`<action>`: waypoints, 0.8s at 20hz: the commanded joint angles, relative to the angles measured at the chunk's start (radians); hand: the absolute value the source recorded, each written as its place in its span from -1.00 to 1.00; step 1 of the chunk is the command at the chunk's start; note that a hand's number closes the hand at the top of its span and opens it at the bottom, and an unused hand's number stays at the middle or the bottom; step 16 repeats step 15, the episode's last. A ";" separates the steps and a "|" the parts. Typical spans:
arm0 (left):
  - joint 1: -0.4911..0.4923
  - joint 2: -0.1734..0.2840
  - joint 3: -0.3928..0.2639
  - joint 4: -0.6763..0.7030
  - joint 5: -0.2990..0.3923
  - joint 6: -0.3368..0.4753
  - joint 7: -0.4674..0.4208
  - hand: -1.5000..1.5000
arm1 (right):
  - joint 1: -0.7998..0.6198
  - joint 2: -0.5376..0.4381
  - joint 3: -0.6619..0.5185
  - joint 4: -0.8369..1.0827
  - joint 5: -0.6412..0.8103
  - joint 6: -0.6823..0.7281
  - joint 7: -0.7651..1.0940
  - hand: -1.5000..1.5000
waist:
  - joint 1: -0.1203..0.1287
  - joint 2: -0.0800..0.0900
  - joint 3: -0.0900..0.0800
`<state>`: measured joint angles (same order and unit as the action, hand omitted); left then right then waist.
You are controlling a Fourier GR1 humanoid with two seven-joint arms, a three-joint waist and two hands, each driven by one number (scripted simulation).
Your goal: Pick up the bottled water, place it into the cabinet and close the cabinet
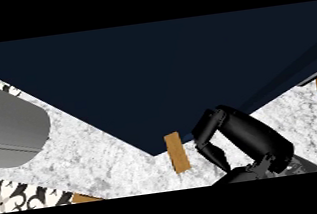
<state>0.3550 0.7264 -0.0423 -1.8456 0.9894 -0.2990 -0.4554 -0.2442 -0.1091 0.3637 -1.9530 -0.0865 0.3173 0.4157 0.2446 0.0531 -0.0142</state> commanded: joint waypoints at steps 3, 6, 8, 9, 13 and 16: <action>0.008 -0.002 0.003 0.019 0.007 -0.016 0.000 -1.00 | -0.260 0.106 -0.101 0.243 0.058 -0.205 0.056 1.00 | -0.013 -0.007 0.006; 0.020 -0.002 0.009 0.016 0.015 -0.027 -0.002 -1.00 | -0.373 0.107 -0.155 0.369 0.043 -0.302 0.056 1.00 | -0.004 -0.007 0.009; 0.000 -0.003 0.007 0.013 0.010 -0.016 0.002 -1.00 | -0.468 0.108 -0.191 0.435 0.028 -0.368 0.068 -1.00 | -0.019 -0.007 0.010; 0.001 0.002 0.029 0.030 0.025 -0.020 -0.002 -1.00 | -0.492 0.108 -0.214 0.491 0.012 -0.387 0.063 -1.00 | -0.017 -0.003 0.010; 0.026 -0.002 0.010 0.010 0.027 -0.035 0.006 -1.00 | -0.582 0.109 -0.213 0.584 -0.037 -0.479 0.059 -1.00 | -0.013 -0.011 0.012; -0.010 -0.013 0.020 0.044 0.023 -0.022 -0.002 -1.00 | -0.625 0.109 -0.208 0.610 -0.063 -0.491 0.054 -1.00 | -0.042 -0.005 0.011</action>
